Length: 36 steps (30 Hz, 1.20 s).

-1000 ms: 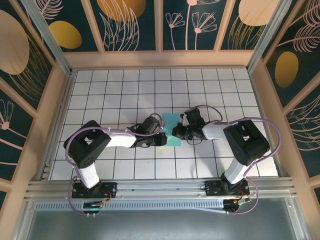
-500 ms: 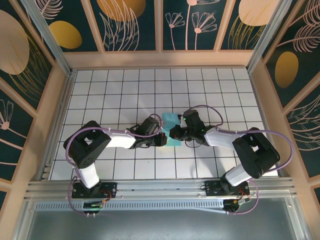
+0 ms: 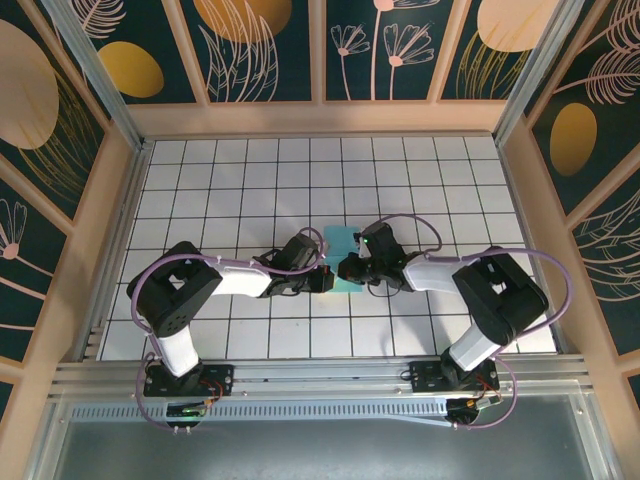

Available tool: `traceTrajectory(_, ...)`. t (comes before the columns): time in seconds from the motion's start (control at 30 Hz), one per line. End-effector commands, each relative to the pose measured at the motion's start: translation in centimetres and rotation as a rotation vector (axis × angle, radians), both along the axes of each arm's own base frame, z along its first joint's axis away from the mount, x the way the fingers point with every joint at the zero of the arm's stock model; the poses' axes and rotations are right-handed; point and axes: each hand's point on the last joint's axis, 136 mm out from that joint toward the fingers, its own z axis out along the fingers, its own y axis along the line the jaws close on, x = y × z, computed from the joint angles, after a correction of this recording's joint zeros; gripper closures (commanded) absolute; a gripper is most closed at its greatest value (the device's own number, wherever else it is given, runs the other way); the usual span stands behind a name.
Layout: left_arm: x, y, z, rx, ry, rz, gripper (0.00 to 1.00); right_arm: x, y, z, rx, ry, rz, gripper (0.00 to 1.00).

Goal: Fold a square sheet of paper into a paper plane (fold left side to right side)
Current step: Fold the triangle a second time at the center of the table.

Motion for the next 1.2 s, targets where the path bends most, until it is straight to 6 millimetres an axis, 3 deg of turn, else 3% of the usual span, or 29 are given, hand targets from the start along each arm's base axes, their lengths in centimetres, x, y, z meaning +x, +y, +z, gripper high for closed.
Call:
traceTrajectory(0.0,-1.1,2.4,-3.2,0.120,0.052,0.021,1.00,0.8,0.7,0.1,0.003,-0.018,-0.008,1.00)
traceTrajectory(0.43,-1.4,3.0,-3.9,0.143,0.072,0.037,1.00,1.3,-1.7,-2.8,-0.174,0.000,-0.047,1.00)
traceTrajectory(1.0,-2.1,3.8,-4.8,0.163,0.090,0.045,1.00,4.1,-3.5,-2.0,-0.166,-0.033,-0.082,1.00)
traceTrajectory(1.17,-2.0,3.7,-4.6,0.156,0.086,0.044,1.00,5.9,-5.5,-2.2,-0.173,-0.031,-0.124,1.00)
